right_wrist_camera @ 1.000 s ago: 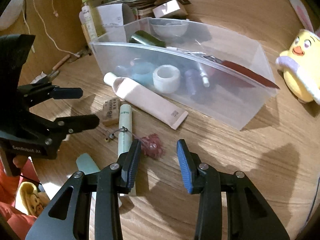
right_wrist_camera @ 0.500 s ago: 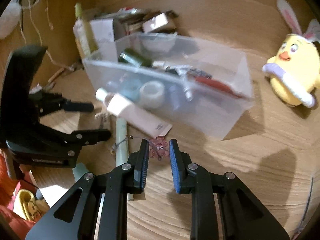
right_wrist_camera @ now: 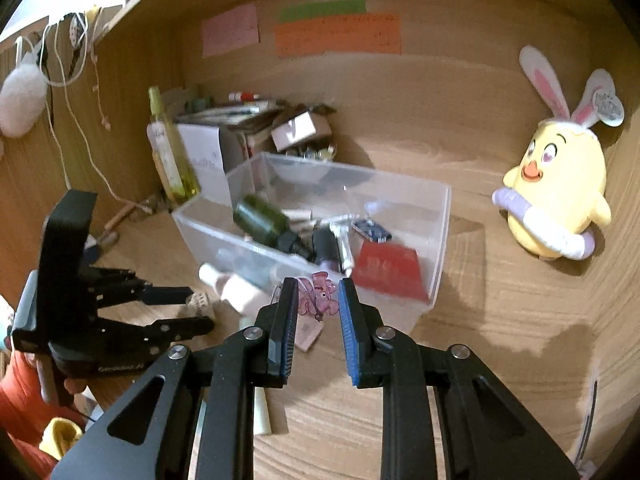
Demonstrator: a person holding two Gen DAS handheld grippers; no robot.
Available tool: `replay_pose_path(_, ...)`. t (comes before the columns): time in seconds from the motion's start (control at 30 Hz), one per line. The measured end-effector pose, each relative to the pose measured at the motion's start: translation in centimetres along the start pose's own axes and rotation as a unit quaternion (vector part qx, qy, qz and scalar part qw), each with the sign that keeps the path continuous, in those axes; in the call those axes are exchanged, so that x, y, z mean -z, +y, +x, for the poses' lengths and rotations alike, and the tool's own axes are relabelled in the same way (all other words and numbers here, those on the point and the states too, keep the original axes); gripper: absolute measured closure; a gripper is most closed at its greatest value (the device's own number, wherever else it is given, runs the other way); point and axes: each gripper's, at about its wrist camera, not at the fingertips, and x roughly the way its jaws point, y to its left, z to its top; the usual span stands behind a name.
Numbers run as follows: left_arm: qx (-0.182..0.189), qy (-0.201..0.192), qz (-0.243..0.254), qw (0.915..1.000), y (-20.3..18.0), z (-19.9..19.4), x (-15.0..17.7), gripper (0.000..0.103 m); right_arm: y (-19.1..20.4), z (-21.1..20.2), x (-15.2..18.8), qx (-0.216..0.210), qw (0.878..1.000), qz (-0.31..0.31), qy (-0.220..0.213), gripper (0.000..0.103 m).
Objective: Organize objects
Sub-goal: 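Grasp the beige eraser with the left tool while the right tool grasps the pink charm, then drop the eraser into the box while the right tool drops the pink charm in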
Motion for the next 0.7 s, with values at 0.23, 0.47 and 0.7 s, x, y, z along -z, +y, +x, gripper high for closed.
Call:
replay_pose_path(0.23,0.002,-0.063,-0.019,0.9979,0.9,-3.2,-3.0,0.061,0.2,0.3,-2.4,-0.003,1.000,0.004,-0.024,0.084)
replay_pose_path(0.47,-0.006,-0.098,-0.024,0.9949,1.4,-4.3,-5.9,0.061,0.5,1.1,-4.9,0.001,0.999,-0.003,-0.038,0.084)
replay_pose_path(0.7,-0.021,-0.082,-0.040,0.9956,2.9,-2.3,-7.4,0.061,0.2,4.7,-6.0,0.006,1.000,0.001,-0.008,0.084)
